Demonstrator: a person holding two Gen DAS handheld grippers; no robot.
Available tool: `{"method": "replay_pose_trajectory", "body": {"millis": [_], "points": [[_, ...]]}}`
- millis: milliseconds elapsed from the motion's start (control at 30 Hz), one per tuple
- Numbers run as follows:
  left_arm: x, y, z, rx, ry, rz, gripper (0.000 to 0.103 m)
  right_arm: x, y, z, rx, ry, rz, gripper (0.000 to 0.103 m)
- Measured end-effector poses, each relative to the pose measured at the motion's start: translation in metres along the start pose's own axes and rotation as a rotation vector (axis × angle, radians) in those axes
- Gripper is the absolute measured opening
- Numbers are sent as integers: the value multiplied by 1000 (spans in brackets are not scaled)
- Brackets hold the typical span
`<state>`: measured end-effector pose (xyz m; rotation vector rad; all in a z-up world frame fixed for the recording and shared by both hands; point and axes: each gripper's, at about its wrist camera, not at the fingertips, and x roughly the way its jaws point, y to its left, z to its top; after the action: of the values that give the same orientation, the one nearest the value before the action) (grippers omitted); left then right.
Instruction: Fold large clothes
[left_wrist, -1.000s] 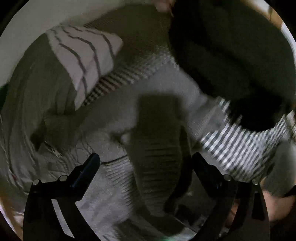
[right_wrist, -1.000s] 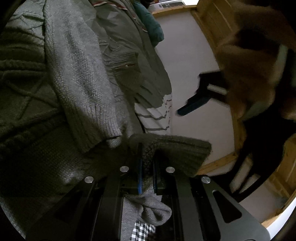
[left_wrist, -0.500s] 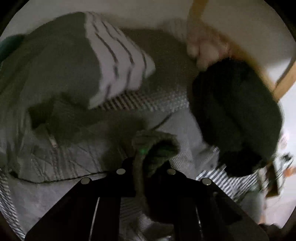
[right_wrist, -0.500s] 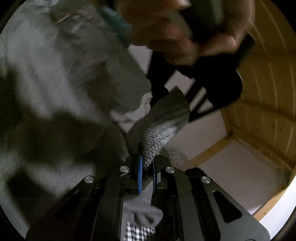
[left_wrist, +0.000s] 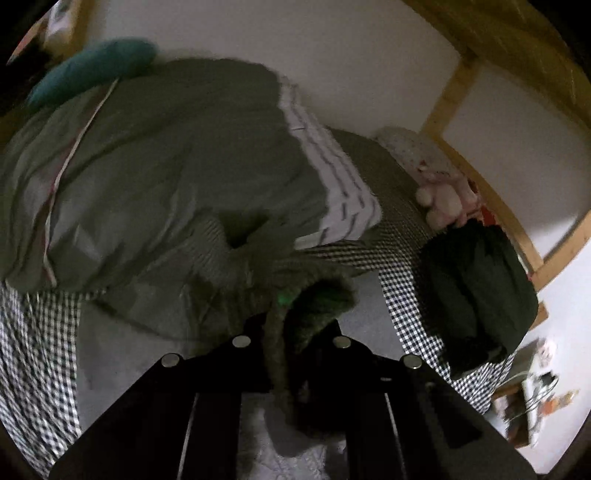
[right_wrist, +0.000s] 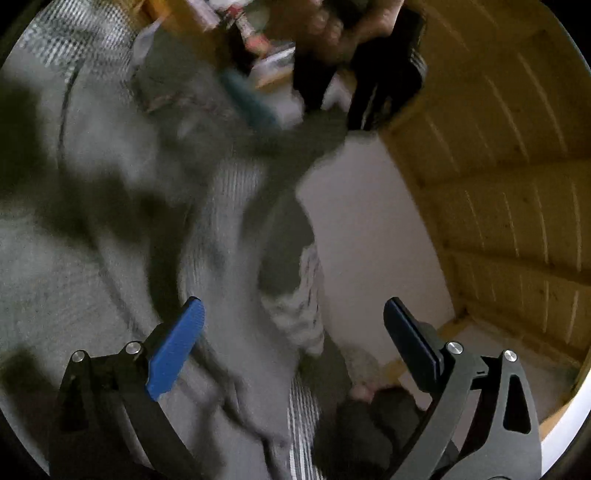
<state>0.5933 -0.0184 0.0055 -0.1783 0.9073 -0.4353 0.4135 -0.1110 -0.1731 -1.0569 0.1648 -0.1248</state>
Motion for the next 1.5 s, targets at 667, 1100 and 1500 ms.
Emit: {"method": "replay_pose_trajectory", "body": {"millis": [667, 1100, 1500], "points": [[-46, 108, -30, -151, -110, 135, 10, 61, 43, 68, 17, 55, 182, 10], [38, 210, -117, -319, 28, 251, 18, 51, 15, 25, -3, 73, 146, 85], [22, 200, -108, -293, -11, 244, 18, 93, -23, -43, 49, 276, 124, 59]]}}
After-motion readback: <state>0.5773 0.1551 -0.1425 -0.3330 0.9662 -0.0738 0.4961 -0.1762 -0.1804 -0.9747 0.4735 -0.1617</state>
